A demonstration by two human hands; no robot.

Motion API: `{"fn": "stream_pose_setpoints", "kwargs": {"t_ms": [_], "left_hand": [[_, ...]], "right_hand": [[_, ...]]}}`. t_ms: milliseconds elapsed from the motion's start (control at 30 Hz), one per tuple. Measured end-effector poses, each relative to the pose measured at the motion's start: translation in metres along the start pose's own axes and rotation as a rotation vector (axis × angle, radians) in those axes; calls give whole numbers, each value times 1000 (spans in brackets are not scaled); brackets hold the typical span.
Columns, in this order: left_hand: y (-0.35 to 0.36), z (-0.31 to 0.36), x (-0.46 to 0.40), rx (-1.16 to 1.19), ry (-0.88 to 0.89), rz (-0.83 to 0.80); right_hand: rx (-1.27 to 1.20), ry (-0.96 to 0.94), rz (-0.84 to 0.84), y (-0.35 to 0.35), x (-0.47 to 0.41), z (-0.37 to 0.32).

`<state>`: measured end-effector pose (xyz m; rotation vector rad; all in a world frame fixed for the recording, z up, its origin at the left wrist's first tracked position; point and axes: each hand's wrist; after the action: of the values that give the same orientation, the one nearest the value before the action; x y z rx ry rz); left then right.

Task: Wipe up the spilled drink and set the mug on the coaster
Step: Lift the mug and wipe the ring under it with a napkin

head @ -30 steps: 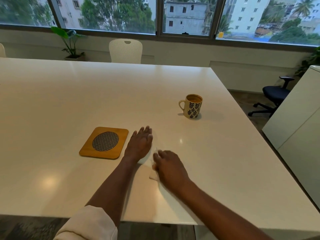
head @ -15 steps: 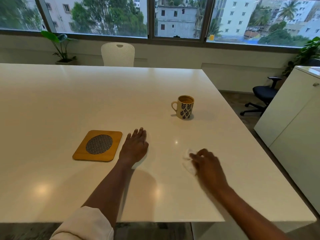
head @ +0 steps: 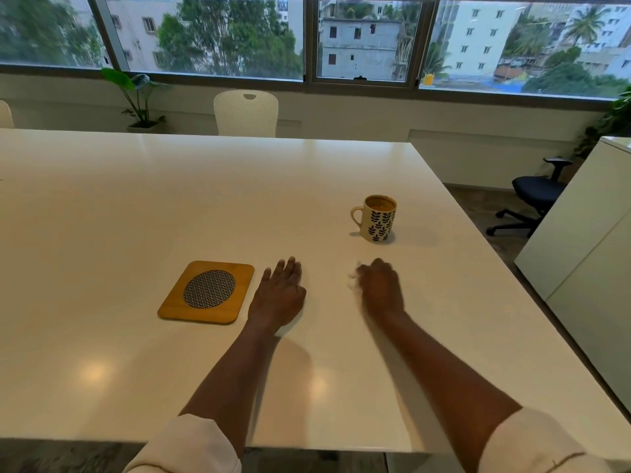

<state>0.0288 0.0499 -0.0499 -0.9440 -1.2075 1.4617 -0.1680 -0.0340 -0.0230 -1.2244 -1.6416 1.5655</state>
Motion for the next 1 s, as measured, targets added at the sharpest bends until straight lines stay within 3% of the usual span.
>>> {"fn": "stream_pose_setpoints", "kwargs": {"t_ms": [233, 533, 633, 867, 1000], "left_hand": [[-4, -9, -1, 52, 34, 3], [-5, -1, 12, 184, 41, -8], [-2, 3, 20, 260, 11, 31], [2, 49, 39, 443, 46, 151], [-5, 98, 48, 607, 170, 214]], "right_hand": [[-176, -317, -38, 10, 59, -76], [-174, -639, -86, -16, 127, -3], [-278, -524, -104, -33, 122, 35], [-478, 98, 52, -62, 113, 105], [-792, 225, 105, -69, 117, 110]]}}
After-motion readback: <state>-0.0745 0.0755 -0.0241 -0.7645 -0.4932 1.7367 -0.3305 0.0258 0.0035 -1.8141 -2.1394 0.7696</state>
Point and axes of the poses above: each hand's wrist, its own x-axis away from the middle knuckle, its own y-axis out of the palm, z = x × y, and after that the axes turned 2 degrees about -z, right-handed
